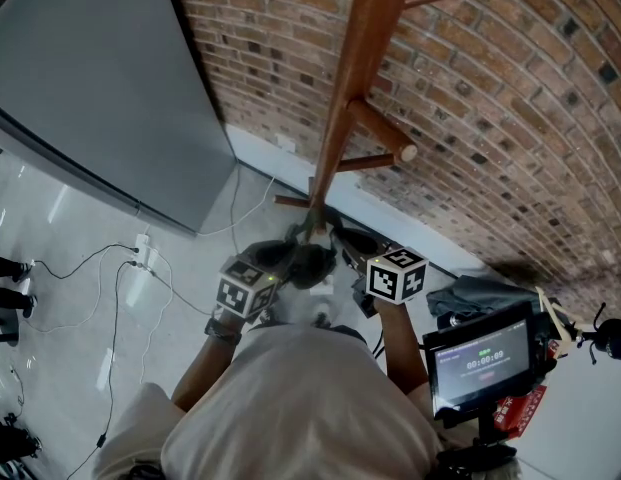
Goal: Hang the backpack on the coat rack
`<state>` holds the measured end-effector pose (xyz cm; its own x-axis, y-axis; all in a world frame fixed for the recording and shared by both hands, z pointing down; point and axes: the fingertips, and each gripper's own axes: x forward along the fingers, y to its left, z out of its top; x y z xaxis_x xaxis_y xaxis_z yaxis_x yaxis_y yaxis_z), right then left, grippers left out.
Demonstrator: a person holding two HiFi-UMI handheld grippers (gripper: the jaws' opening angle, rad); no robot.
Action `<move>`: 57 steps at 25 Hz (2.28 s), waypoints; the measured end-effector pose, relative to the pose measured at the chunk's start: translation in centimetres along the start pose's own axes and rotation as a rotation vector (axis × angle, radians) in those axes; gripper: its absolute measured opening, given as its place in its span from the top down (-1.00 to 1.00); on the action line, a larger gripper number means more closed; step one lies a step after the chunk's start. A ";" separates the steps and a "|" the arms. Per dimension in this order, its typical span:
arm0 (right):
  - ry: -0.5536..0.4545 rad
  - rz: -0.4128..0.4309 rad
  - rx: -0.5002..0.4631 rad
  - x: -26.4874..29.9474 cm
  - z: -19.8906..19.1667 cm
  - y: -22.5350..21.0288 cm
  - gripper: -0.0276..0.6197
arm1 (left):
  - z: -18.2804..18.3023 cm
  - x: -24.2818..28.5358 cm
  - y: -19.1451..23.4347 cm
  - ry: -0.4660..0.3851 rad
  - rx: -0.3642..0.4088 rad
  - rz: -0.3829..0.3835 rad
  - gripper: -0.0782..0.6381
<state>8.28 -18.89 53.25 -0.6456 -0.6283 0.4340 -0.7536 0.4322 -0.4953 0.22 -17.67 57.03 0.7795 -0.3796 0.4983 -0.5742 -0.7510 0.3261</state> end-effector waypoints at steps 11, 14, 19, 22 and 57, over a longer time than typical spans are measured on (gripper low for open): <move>0.030 0.005 -0.030 0.9 -0.7 0.5 0.88 | -0.9 1.0 -0.1 0.024 0.008 -0.024 0.74; 0.034 0.005 -0.037 1.2 -0.8 0.4 0.88 | -1.0 1.4 -0.1 0.018 -0.001 -0.036 0.74; 0.037 0.014 -0.024 1.6 -1.0 0.6 0.88 | -1.2 1.9 -0.2 0.017 -0.016 -0.045 0.74; 0.037 0.010 -0.023 1.7 -0.9 0.5 0.88 | -1.4 2.2 0.1 0.017 -0.023 -0.041 0.73; -0.026 0.030 0.078 3.9 0.5 -1.3 0.70 | -0.6 5.7 1.8 0.011 -0.114 -0.055 0.64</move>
<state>6.87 -22.23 55.21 -0.6635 -0.6328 0.3991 -0.7215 0.4001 -0.5650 3.47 -20.87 60.94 0.8079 -0.3332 0.4861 -0.5562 -0.7037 0.4421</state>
